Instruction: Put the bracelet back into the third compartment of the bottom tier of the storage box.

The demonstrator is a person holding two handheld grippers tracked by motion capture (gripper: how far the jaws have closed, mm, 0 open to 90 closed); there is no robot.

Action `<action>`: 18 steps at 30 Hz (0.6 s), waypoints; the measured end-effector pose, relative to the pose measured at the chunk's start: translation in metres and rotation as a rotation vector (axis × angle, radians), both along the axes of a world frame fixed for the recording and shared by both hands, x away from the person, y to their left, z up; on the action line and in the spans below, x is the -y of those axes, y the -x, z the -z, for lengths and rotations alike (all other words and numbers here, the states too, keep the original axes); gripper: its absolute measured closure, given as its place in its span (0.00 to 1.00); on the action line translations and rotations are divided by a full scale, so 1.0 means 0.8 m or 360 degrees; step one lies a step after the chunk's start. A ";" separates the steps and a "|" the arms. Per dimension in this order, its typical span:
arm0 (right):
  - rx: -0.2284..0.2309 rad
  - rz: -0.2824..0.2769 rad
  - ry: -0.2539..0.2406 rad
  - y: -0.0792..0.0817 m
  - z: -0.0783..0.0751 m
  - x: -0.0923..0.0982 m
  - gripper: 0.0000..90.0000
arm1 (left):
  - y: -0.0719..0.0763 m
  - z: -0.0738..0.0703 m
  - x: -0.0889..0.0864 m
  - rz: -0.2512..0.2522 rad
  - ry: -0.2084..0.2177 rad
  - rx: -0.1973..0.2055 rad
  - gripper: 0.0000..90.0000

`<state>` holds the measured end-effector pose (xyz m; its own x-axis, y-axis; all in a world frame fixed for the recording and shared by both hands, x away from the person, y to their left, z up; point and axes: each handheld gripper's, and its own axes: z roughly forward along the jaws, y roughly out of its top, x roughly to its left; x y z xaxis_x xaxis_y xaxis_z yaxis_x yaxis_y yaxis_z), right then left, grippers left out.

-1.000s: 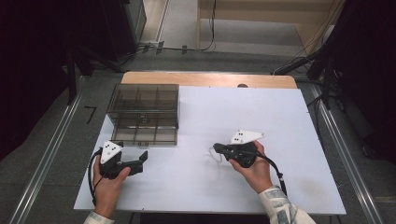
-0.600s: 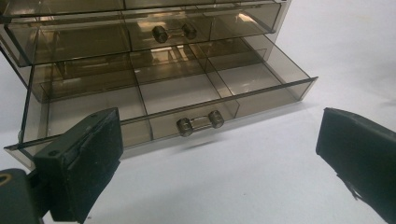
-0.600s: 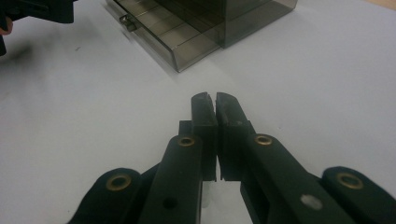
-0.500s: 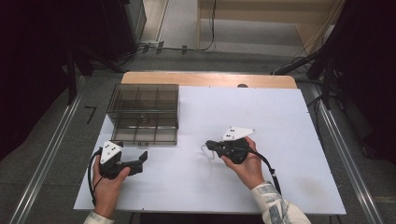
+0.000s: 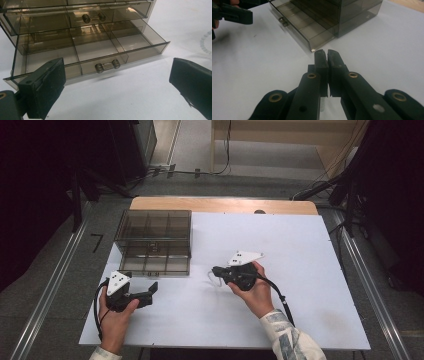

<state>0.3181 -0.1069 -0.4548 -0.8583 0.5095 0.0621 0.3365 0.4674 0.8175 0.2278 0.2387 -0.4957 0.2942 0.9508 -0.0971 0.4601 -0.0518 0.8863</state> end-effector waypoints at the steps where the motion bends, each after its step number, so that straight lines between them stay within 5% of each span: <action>1: 0.0000 0.0000 0.0000 0.000 0.000 0.000 0.95 | 0.000 0.000 0.000 0.0000 0.0003 0.0000 0.01; 18: 0.0022 -0.0010 -0.0018 -0.016 -0.013 -0.033 0.95 | 0.001 0.000 0.001 0.0006 -0.0002 -0.0001 0.01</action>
<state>0.3307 -0.0801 -0.4446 -0.8623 0.5034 0.0558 0.3223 0.4603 0.8272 0.2269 0.2382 -0.4960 0.2977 0.9498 -0.0964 0.4606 -0.0545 0.8859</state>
